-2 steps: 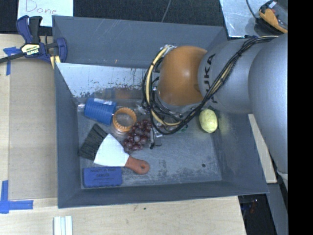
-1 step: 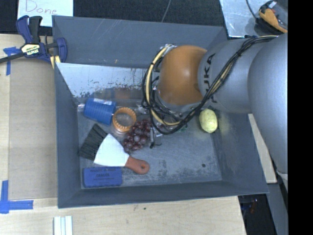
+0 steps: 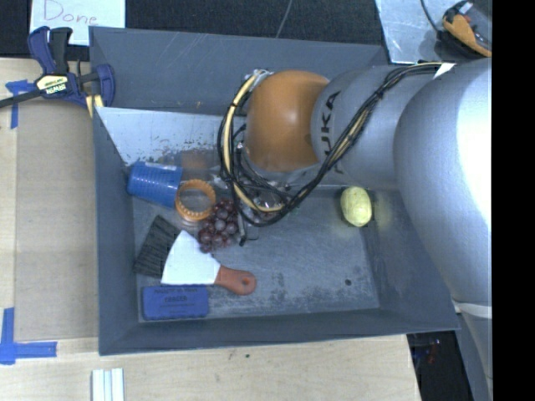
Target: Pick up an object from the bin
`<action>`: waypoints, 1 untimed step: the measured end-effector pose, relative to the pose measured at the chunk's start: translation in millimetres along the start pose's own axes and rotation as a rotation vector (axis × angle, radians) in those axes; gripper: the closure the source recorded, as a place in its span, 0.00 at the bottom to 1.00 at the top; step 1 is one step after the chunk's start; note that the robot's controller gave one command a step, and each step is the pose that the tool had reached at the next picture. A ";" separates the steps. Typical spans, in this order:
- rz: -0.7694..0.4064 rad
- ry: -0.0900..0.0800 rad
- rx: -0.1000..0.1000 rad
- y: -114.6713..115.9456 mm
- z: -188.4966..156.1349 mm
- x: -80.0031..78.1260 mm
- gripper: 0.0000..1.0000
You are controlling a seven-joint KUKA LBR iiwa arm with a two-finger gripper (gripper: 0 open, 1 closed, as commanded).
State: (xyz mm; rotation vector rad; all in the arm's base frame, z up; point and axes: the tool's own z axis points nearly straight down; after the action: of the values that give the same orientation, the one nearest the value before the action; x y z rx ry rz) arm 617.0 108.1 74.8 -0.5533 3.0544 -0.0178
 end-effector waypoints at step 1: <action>0.093 -0.002 0.002 -14.2 -28.5 10.0 1.00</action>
Offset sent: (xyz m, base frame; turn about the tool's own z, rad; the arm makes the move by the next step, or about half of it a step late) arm 0.0000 0.0000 0.0000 0.0000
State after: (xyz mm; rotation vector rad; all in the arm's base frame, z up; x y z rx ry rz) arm 611.5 91.4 103.2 -0.4096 3.0739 -0.0175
